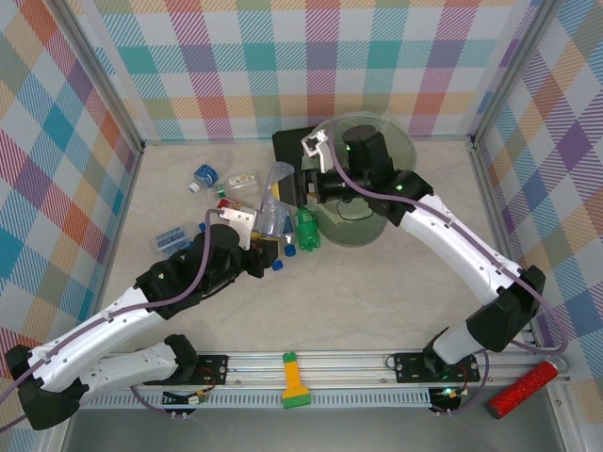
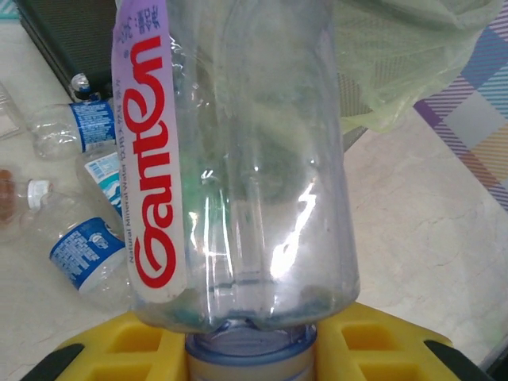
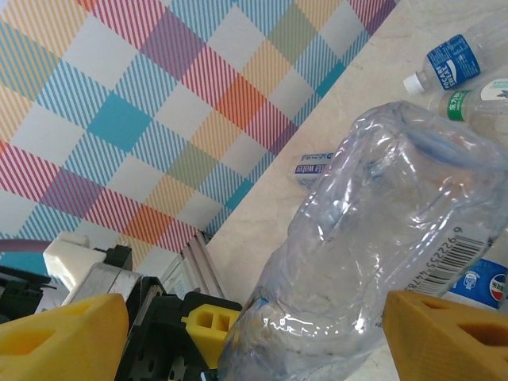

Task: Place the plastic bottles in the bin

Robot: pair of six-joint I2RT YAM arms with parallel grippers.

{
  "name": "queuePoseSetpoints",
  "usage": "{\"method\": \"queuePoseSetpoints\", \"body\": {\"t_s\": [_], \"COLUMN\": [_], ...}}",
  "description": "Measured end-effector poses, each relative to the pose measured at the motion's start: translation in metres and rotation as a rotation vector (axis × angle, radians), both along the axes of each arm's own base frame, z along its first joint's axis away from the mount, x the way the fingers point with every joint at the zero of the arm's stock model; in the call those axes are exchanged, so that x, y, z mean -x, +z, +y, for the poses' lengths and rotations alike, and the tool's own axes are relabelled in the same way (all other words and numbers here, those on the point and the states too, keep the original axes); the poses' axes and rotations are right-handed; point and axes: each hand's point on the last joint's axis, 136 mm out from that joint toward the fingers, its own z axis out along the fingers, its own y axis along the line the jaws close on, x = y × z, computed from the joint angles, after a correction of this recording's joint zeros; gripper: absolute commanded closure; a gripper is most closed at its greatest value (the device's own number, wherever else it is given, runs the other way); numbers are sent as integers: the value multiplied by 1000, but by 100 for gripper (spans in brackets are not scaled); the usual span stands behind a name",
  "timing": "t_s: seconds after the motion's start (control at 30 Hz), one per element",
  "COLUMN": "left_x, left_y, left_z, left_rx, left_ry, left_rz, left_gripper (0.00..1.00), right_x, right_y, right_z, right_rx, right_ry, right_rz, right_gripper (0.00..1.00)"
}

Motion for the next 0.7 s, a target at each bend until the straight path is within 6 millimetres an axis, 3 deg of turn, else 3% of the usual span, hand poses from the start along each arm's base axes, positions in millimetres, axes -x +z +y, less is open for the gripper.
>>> {"method": "queuePoseSetpoints", "body": {"t_s": [0.2, 0.43, 0.6, 0.7], "left_x": [2, 10, 14, 16], "left_y": [-1, 6, 8, 9], "left_z": [2, 1, 0, -2], "left_rx": [-21, -21, -16, -12], "left_ry": [7, -29, -50, -65], "left_rz": [1, -26, -29, -29], "left_gripper": [70, 70, 70, 70], "right_x": [-2, -25, -28, -22], "right_y": [-4, -17, -19, -16], "right_z": [3, -6, -6, 0], "right_rx": [15, 71, 65, 41], "right_ry": [-15, -159, -174, -135], "right_rz": [33, 42, 48, 64], "right_gripper": [16, 16, 22, 32]}}
